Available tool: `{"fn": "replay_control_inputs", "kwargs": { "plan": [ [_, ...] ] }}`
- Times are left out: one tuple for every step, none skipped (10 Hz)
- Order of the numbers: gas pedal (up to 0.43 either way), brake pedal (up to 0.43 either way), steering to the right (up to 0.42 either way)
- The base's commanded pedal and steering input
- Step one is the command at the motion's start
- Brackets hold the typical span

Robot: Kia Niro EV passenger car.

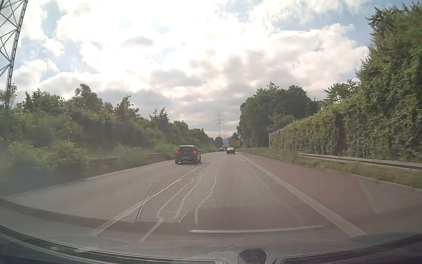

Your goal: Follow the waypoints while adhering to traffic rules and regulations

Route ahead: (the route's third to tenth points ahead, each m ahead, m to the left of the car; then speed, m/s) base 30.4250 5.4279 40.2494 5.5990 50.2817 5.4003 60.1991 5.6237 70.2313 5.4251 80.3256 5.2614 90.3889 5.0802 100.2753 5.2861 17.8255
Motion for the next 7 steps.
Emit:
{"fn": "replay_control_inputs", "kwargs": {
  "plan": [
    [0.189, 0.0, 0.0],
    [0.189, 0.0, 0.0],
    [0.189, 0.0, -0.001],
    [0.169, 0.0, 0.0],
    [0.157, 0.0, 0.0],
    [0.157, 0.0, 0.0],
    [0.157, 0.0, 0.0]
  ]
}}
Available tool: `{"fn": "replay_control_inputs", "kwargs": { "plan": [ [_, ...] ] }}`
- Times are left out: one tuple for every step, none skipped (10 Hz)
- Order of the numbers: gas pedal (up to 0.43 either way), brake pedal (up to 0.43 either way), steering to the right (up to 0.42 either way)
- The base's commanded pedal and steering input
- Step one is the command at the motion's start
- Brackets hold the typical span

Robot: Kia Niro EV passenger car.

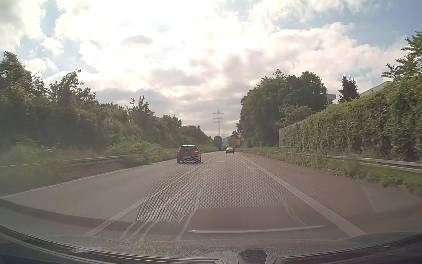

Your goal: Follow the waypoints while adhering to traffic rules and regulations

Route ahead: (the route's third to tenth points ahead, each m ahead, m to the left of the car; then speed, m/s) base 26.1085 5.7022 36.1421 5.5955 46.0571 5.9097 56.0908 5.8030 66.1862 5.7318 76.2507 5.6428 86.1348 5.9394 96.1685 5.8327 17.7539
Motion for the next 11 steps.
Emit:
{"fn": "replay_control_inputs", "kwargs": {
  "plan": [
    [0.157, 0.0, 0.0],
    [0.157, 0.0, -0.001],
    [0.157, 0.0, -0.001],
    [0.02, 0.0, 0.0],
    [0.0, 0.0, 0.0],
    [0.0, 0.0, 0.0],
    [0.0, 0.0, 0.0],
    [0.0, 0.0, 0.0],
    [0.0, 0.0, 0.0],
    [0.0, 0.0, 0.0],
    [0.0, 0.024, 0.0]
  ]
}}
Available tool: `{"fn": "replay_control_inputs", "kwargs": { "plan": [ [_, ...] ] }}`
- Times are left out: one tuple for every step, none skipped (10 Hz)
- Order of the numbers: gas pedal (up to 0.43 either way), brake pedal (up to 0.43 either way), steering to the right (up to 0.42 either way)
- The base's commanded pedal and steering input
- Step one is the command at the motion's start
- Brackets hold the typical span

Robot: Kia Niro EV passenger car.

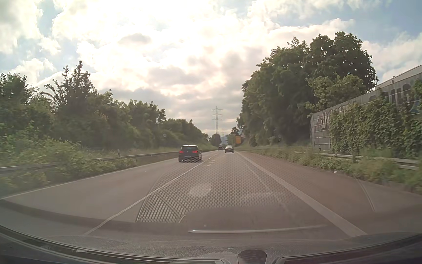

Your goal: Follow the waypoints while adhering to traffic rules and regulations

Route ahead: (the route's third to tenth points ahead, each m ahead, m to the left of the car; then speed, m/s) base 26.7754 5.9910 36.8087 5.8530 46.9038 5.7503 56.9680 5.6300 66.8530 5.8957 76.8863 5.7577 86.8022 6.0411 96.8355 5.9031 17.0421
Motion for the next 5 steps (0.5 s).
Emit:
{"fn": "replay_control_inputs", "kwargs": {
  "plan": [
    [0.0, 0.104, 0.0],
    [0.0, 0.152, 0.0],
    [0.0, 0.159, -0.001],
    [0.0, 0.159, -0.001],
    [0.0, 0.159, -0.001]
  ]
}}
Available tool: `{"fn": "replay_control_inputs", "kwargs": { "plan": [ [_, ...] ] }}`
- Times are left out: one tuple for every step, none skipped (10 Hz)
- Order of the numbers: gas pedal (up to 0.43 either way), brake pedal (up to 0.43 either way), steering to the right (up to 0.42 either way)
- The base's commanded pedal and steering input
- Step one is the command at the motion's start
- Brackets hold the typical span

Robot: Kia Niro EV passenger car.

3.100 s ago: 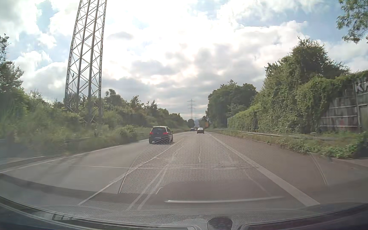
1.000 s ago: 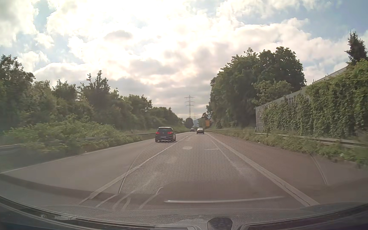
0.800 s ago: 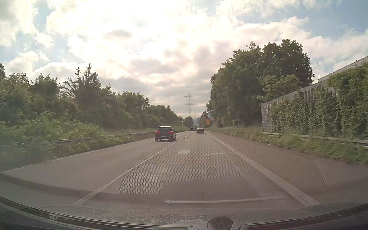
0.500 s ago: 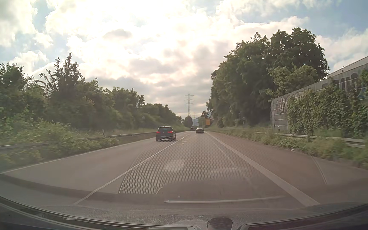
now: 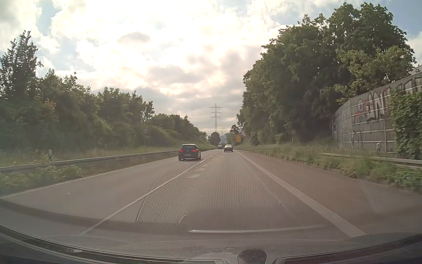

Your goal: Follow the waypoints while adhering to traffic rules and regulations

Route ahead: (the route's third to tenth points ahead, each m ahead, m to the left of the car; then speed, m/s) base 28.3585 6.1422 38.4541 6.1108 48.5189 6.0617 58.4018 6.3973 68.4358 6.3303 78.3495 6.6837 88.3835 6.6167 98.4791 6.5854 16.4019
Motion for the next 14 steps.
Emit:
{"fn": "replay_control_inputs", "kwargs": {
  "plan": [
    [0.0, 0.165, 0.0],
    [0.0, 0.165, -0.001],
    [0.0, 0.165, 0.0],
    [0.0, 0.171, -0.001],
    [0.0, 0.171, -0.001],
    [0.0, 0.171, -0.001],
    [0.0, 0.171, -0.001],
    [0.0, 0.177, -0.001],
    [0.0, 0.177, -0.001],
    [0.0, 0.177, -0.001],
    [0.0, 0.171, -0.001],
    [0.0, 0.043, -0.001],
    [0.0, 0.0, 0.0],
    [0.0, 0.0, 0.0]
  ]
}}
